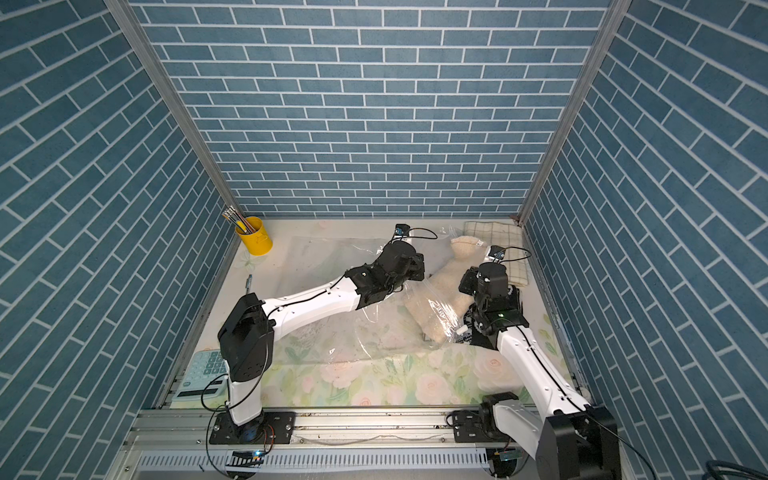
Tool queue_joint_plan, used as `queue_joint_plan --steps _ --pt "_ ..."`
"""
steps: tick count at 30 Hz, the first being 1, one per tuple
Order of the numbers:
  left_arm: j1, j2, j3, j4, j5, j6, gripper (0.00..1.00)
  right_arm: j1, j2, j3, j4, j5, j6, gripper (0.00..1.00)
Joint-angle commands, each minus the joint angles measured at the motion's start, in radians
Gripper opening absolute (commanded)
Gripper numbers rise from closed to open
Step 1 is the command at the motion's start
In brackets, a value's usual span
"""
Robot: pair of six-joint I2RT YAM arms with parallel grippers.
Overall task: Take the scarf out of the vacuum bag
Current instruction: Take out the scarf from the vacuum bag.
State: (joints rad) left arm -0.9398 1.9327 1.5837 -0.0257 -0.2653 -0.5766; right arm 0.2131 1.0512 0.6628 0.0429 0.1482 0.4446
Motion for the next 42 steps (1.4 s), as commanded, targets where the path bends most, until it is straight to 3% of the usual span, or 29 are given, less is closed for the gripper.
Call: queue_joint_plan --steps 1,14,42 --pt "0.005 0.006 0.017 -0.002 -0.003 -0.002 0.00 -0.011 -0.010 0.023 0.068 0.023 -0.011 0.00" --pt "0.004 0.004 0.015 -0.006 -0.002 -0.005 0.00 -0.035 -0.064 0.005 0.099 0.064 0.009 0.00" --pt "0.028 -0.030 0.075 -0.051 -0.025 0.022 0.00 -0.055 -0.155 0.120 -0.023 0.471 -0.046 0.00"
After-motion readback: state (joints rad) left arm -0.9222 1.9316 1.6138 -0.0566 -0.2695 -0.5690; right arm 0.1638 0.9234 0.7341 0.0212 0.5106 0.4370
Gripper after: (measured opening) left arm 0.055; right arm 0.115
